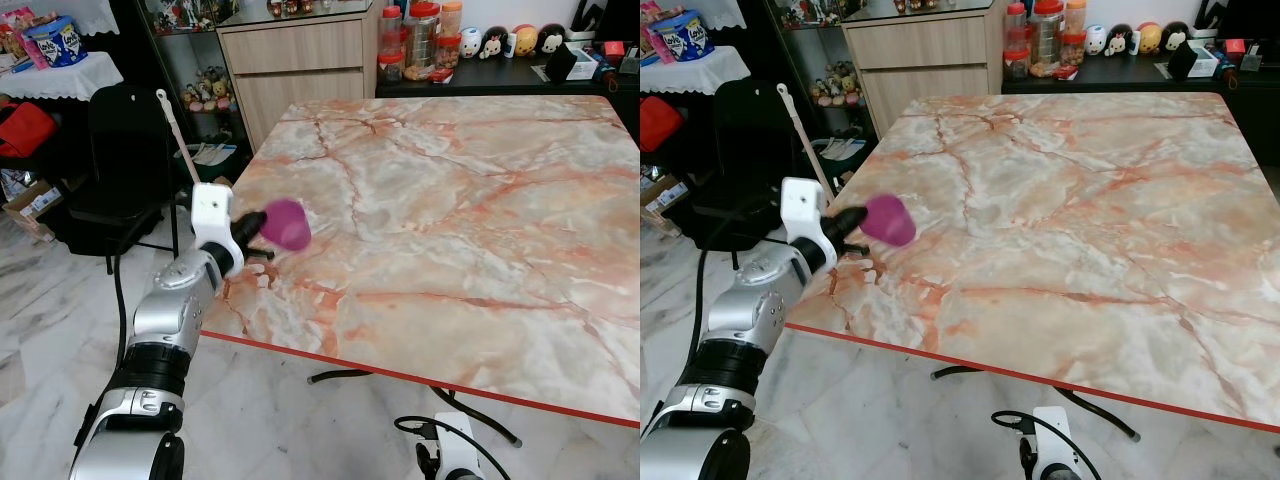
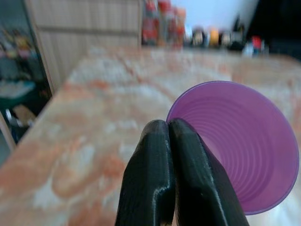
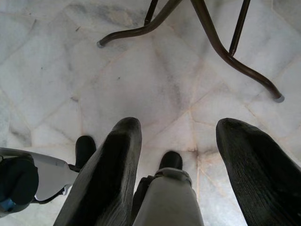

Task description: Setting the table

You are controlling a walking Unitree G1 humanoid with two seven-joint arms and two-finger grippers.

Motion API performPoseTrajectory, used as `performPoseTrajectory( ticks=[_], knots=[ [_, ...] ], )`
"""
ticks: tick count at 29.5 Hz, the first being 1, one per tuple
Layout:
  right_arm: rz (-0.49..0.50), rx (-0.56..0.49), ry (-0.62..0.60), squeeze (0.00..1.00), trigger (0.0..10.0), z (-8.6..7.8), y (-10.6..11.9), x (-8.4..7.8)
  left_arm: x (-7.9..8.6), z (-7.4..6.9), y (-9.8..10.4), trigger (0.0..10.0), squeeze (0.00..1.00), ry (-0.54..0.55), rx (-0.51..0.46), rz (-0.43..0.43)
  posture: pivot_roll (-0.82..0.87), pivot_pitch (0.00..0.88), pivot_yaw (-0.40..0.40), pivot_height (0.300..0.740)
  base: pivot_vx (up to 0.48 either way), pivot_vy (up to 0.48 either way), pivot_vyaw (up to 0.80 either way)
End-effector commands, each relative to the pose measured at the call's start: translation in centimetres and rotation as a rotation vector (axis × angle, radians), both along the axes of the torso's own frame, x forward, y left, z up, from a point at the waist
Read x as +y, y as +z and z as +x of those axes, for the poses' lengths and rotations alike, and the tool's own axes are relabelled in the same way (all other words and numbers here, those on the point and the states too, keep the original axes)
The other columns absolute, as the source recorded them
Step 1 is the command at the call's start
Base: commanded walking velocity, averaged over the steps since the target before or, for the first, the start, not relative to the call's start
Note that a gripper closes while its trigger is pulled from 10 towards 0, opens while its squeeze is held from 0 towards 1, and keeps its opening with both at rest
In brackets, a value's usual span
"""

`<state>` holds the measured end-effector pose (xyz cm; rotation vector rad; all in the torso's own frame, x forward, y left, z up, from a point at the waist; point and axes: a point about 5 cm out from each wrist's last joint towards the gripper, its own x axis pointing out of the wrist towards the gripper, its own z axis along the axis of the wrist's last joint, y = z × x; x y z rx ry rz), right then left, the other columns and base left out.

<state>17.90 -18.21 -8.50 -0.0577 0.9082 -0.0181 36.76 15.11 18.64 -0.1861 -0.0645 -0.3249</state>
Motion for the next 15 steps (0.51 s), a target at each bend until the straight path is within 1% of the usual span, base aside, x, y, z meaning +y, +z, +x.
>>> performPoseTrajectory(
  ticks=[1, 2, 3, 4, 6, 8, 9, 10, 11, 12, 15],
  knots=[
    [0.007, 0.002, -0.001, 0.0, 10.0, 0.1, 0.0, 0.3, 0.7, 0.0, 0.9, 10.0, 0.0, 0.064, -0.065, -0.085, -0.02, 0.0, 0.111, 0.719, 0.0, 0.0, 0.0],
    [0.002, 0.003, 0.0, 0.0, 10.0, 0.1, 0.0, 0.2, 0.7, -0.1, 0.9, 10.0, 0.0, 0.09, -0.081, -0.133, -0.02, 0.0, 0.105, 0.719, 0.0, 0.0, 0.0],
    [-0.001, 0.003, -0.001, 0.0, 10.0, 0.1, 0.0, 0.1, 0.6, -0.1, 0.9, 10.0, 0.0, 0.1, -0.088, -0.147, -0.02, 0.0, 0.102, 0.719, 0.0, 0.0, 0.0],
    [-0.009, 0.005, -0.003, 0.0, 10.0, 0.0, 0.0, -0.1, 0.5, -0.2, 0.9, 10.0, 0.0, 0.132, -0.103, -0.188, -0.02, 0.0, 0.096, 0.719, 0.0, 0.0, 0.0],
    [-0.017, 0.006, -0.007, 0.0, 10.0, -0.1, 0.0, -0.3, 0.2, -0.4, 0.8, 10.0, 0.0, 0.169, -0.123, -0.234, -0.02, 0.0, 0.093, 0.719, 0.0, 0.0, 0.0],
    [-0.021, 0.003, -0.032, 0.0, 10.0, -0.2, 0.0, -0.7, -0.8, -0.8, 0.7, 10.0, 0.0, 0.207, -0.158, -0.276, -0.03, 0.0, 0.085, 0.719, 0.0, 0.0, 0.0],
    [-0.021, 0.003, -0.032, 0.0, 10.0, -0.2, 0.0, -0.7, -0.8, -0.8, 0.7, 10.0, 0.0, 0.207, -0.158, -0.276, -0.03, 0.0, 0.085, 0.719, 0.0, 0.0, 0.0],
    [-0.027, 0.006, -0.045, 0.0, 10.0, -0.3, -0.1, -0.9, -1.3, -0.9, 0.8, 10.0, 0.0, 0.216, -0.171, -0.287, -0.03, 0.0, 0.082, 0.719, 0.0, 0.0, 0.0],
    [-0.028, 0.006, -0.048, 0.0, 10.0, -0.4, -0.1, -0.9, -1.4, -0.9, 0.8, 10.0, 0.0, 0.219, -0.174, -0.292, -0.03, 0.0, 0.082, 0.719, 0.0, 0.0, 0.0],
    [-0.028, 0.006, -0.063, 0.0, 10.0, -0.4, -0.1, -1.0, -1.7, -0.8, 1.0, 10.0, 0.0, 0.224, -0.19, -0.287, -0.03, 0.0, 0.079, 0.719, 0.0, -0.292, 0.0],
    [-0.041, 0.015, -0.072, 0.0, 10.0, -0.4, -0.1, -1.1, -1.9, -0.7, 1.2, 10.0, 0.0, 0.228, -0.2, -0.284, -0.03, 0.0, 0.081, 0.719, 0.0, -0.332, 0.0]
  ],
)
